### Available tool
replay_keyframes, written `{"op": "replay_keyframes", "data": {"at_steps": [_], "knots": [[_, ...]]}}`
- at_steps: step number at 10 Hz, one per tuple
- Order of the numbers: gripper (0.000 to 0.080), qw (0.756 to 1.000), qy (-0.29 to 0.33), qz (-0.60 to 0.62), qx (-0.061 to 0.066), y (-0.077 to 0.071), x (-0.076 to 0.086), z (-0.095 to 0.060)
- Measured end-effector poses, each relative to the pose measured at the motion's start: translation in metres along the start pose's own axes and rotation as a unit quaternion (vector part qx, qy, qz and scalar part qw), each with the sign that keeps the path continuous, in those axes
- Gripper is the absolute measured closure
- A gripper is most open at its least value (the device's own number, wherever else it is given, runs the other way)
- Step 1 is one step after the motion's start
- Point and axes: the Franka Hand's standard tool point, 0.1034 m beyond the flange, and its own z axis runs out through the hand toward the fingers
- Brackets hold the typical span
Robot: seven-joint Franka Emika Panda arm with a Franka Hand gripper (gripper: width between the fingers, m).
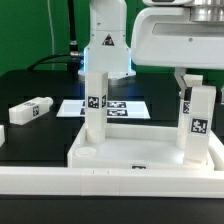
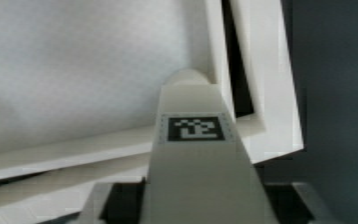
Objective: Assemble desk
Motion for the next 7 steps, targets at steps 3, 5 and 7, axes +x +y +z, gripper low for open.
{"op": "replay_keyframes", "data": {"at_steps": [3, 5, 7], "knots": [[0.0511, 0.99, -0.005, 0.141, 0.008, -0.0001, -0.001, 0.0005], [0.051, 0.968, -0.012, 0.252, 0.015, -0.0015, -0.002, 0.0007], [0.051, 0.94, -0.015, 0.34, 0.021, -0.0027, -0.0023, 0.0013]]}}
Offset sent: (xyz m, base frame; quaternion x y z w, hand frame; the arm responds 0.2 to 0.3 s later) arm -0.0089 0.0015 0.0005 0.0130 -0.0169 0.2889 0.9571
